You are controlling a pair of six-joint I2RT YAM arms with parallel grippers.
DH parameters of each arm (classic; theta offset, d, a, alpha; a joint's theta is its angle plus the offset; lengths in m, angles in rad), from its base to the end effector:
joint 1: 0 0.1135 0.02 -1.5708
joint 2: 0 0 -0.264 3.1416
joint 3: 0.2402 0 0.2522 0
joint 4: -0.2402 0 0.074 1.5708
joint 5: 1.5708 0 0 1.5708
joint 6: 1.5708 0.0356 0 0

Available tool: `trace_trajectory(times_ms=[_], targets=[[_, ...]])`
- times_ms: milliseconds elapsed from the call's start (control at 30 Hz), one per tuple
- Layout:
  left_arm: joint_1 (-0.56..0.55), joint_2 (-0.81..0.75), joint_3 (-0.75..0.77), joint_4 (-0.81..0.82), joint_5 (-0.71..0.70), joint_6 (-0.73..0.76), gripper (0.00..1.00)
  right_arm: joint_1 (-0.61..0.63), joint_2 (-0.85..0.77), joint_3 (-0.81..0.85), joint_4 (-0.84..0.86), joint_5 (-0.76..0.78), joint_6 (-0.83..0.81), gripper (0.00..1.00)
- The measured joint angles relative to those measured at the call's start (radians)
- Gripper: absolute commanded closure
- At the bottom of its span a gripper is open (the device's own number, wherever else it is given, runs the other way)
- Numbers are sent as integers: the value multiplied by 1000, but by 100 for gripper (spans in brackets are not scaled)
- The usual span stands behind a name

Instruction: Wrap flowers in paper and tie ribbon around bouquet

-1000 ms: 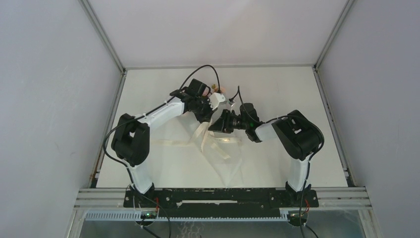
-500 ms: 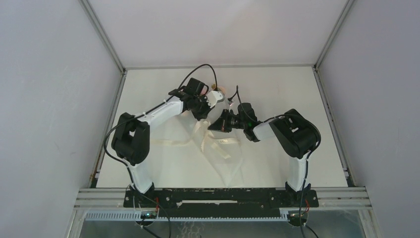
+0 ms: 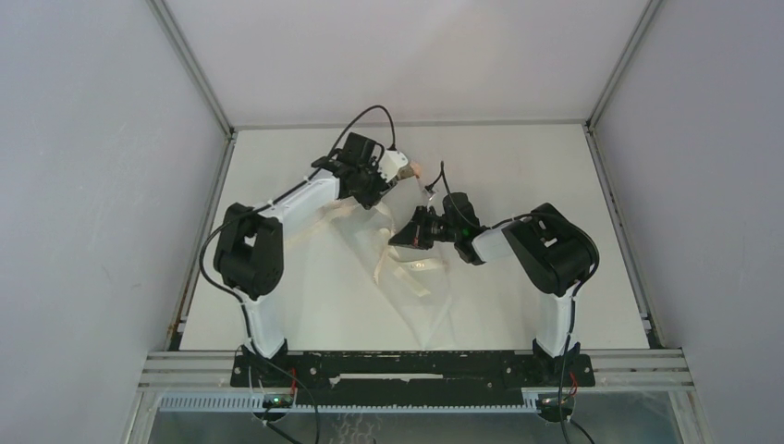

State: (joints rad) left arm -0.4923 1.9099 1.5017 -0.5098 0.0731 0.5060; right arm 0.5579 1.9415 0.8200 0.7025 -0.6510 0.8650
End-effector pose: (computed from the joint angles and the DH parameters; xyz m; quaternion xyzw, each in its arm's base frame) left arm 0.3715 -0.2022 0.2333 0.4634 0.8255 -0.0324 0.3207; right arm 0.3021 0.2139 0.1233 -0.0506 0.8120 0.5400 0.2157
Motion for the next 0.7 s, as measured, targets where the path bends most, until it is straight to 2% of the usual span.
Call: trace_trajectory(times_ms=[33, 67, 233, 300, 333, 400, 433, 600, 700], targets=[[12, -12, -7, -8, 30, -14, 32, 0, -1, 0, -7, 0, 6, 100], [21, -29, -16, -14, 48, -18, 29, 0, -2, 0, -14, 3, 13, 100], [47, -179, -36, -78, 143, -43, 28, -7, -4, 0, -26, 3, 63, 100], [35, -244, -51, -87, 196, -21, 24, -9, -4, 0, -27, 2, 85, 100], [24, -266, -65, -93, 218, -3, 21, -9, -4, 0, -27, 1, 93, 100], [-9, -292, -102, -105, 257, 46, 4, -9, -4, 0, -27, -2, 112, 100], [-24, -291, -117, -109, 272, 63, 1, -9, -4, 0, -27, -2, 119, 100], [-76, -188, -166, -130, 323, 124, 1, -12, -17, 0, -49, -1, 141, 100], [-72, -132, -179, -120, 311, 130, 13, -15, -39, -4, -53, -1, 148, 100]])
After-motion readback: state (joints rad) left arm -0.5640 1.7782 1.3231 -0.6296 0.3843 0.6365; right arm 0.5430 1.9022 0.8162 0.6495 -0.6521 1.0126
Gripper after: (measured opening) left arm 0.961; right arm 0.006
